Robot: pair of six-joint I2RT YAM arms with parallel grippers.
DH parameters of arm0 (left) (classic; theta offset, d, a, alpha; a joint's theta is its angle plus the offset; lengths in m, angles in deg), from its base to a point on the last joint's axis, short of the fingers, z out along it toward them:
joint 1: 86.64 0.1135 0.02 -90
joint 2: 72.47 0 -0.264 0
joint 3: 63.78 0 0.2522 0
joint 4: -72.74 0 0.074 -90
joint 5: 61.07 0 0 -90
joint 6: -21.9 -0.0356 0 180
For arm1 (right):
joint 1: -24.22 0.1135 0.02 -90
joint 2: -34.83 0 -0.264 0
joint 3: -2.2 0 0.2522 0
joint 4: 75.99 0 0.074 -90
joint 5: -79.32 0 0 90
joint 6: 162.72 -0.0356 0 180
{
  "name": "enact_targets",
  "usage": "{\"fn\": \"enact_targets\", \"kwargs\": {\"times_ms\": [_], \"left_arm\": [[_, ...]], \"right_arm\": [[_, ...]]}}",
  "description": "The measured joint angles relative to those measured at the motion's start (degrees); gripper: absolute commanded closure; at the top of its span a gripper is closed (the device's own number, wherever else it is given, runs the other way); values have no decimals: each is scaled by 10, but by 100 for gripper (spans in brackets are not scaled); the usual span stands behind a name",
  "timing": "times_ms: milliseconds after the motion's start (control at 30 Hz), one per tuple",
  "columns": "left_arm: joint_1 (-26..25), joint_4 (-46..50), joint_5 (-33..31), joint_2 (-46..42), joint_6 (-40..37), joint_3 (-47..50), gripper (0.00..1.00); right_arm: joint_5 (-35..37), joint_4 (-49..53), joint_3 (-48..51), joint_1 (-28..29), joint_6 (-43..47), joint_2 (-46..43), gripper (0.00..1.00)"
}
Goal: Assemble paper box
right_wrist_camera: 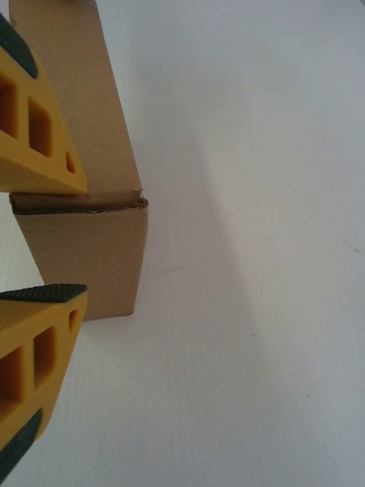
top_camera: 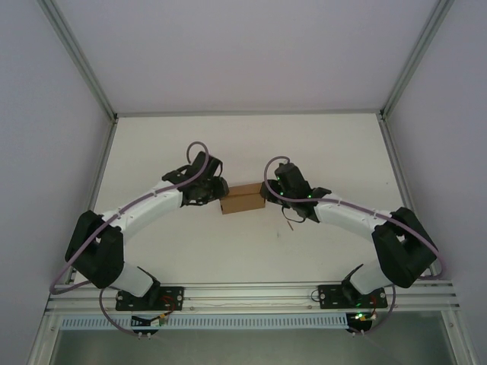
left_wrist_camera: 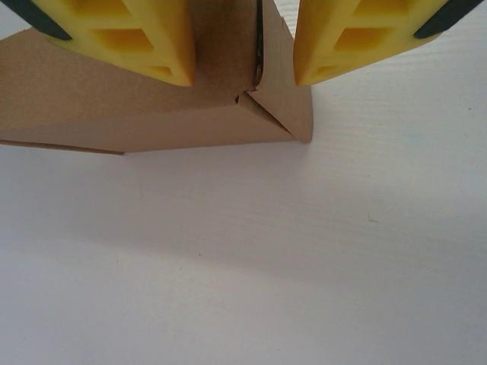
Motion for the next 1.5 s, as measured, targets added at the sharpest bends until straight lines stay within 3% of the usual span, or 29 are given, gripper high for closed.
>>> {"fn": "enact_targets", "kwargs": {"times_ms": [333,600,700,767,867,1200,1500], "left_arm": [[17,-103,45,-37,23,80,73],[22,-287,62,-70,-10,199,78],[23,-342,63,-71,-22,224,84],[24,-387,63,-74,-30,250,96],[24,-438,61,-71,-41,272,100],[26,-565,54,-29,-64,299,100],[16,-566,32,-31,-78,299,86]], "right_arm": [[0,-1,0,0,0,0,66],[-8,-64,37,0,24,-6,74],[-12,-100,53,-1,34,-9,77],[-16,-120,60,-2,40,-9,78],[-29,-144,73,-7,44,-11,78],[-54,-166,80,-20,55,-9,81],[-59,-172,80,-24,58,-7,81]]}}
